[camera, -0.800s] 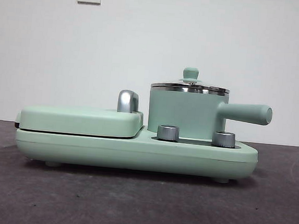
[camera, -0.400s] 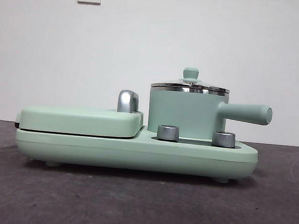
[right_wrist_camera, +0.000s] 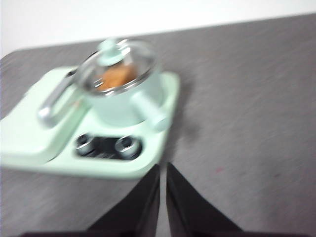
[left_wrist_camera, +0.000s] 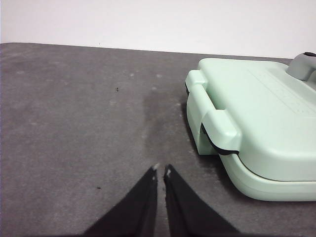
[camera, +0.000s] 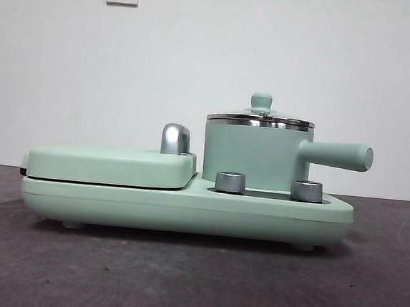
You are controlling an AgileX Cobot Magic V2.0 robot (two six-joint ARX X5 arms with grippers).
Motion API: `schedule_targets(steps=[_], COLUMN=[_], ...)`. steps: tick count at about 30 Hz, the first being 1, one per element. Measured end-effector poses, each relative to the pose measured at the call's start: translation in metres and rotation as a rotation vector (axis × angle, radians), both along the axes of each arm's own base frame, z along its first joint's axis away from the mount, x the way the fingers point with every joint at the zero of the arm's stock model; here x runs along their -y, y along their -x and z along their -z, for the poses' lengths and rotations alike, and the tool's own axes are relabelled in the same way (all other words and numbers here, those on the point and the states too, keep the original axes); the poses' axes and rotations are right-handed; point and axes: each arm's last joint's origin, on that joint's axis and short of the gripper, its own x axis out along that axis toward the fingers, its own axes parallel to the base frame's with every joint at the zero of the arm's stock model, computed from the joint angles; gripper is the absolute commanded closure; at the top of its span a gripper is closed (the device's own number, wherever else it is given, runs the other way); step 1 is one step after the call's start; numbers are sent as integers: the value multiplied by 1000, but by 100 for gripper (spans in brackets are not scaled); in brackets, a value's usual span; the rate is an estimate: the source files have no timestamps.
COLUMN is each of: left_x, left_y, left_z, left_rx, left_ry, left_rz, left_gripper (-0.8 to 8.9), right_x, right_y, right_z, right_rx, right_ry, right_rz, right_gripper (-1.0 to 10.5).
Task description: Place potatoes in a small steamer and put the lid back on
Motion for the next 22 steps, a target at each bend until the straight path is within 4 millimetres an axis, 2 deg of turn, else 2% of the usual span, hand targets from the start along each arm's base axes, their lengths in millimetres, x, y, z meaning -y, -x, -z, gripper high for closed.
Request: schedule_targets(steps=[5,12,17,22], left_x=[0,0,0,0], left_y=[0,0,0,0], left_z=[0,0,0,0], left_rx=[0,0,0,0], left_ry=[0,0,0,0], left_rz=[0,0,0,0], left_gripper=[786,786,786,786], right_x=[1,5,7,8], right_y=[-20,-48,-53,-55], right_z=[30,89,127,142], right_rx=[123,291,261,228], right_ry=[53,124,158,173], right_rz=[68,141,173,206], right_gripper=[929,929,929,929])
